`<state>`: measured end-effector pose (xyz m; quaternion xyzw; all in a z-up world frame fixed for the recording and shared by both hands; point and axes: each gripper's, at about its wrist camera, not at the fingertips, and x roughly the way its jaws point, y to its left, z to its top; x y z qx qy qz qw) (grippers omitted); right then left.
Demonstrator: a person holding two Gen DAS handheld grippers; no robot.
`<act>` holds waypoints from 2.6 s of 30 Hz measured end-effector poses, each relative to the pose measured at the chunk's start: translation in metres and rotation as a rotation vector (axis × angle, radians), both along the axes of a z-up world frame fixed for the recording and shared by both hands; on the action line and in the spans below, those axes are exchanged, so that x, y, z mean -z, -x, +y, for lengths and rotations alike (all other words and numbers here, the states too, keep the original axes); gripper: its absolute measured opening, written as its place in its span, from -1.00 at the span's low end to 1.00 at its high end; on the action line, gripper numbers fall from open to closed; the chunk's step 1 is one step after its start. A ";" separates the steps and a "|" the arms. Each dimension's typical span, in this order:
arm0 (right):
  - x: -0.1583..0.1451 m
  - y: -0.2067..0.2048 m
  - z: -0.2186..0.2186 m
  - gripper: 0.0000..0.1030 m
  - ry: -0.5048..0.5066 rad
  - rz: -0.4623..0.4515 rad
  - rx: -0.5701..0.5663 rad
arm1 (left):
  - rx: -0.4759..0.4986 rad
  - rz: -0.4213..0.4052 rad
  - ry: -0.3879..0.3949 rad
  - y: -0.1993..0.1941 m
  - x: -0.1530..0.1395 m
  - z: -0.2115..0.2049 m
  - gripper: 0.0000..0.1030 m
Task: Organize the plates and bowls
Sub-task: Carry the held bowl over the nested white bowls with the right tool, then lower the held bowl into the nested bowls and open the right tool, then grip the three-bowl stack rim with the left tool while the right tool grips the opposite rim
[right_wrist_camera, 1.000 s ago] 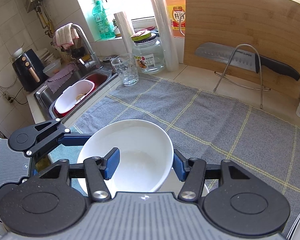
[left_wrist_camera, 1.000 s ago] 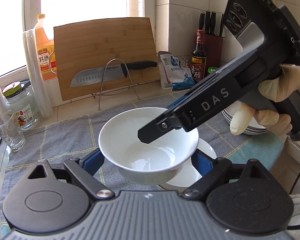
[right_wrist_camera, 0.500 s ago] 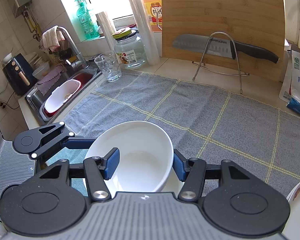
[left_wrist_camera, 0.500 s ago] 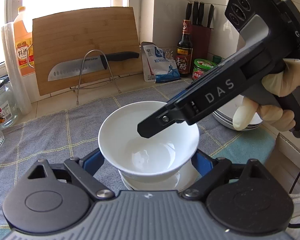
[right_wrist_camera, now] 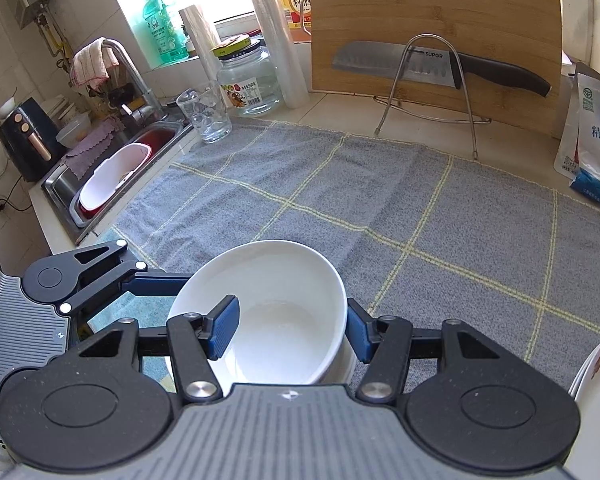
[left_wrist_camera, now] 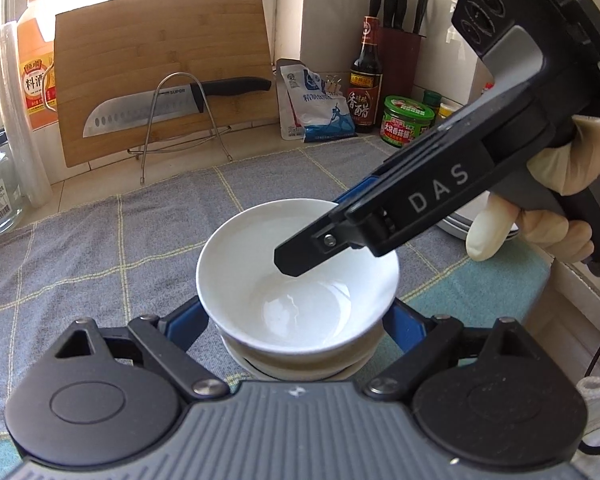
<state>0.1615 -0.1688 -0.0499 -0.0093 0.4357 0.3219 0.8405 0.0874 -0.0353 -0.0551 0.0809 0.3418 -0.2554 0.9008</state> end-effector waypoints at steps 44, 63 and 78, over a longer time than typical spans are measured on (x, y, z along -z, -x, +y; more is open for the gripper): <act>-0.003 0.041 -0.035 0.99 0.066 -0.142 -0.048 | 0.139 -0.028 -0.042 0.017 -0.001 0.026 0.92; 0.081 0.055 0.006 1.00 0.328 -0.140 -0.190 | 0.289 0.080 -0.144 -0.019 0.055 0.022 0.91; 0.090 0.049 -0.001 1.00 0.277 -0.138 -0.247 | 0.399 0.085 -0.152 -0.027 0.061 0.023 0.99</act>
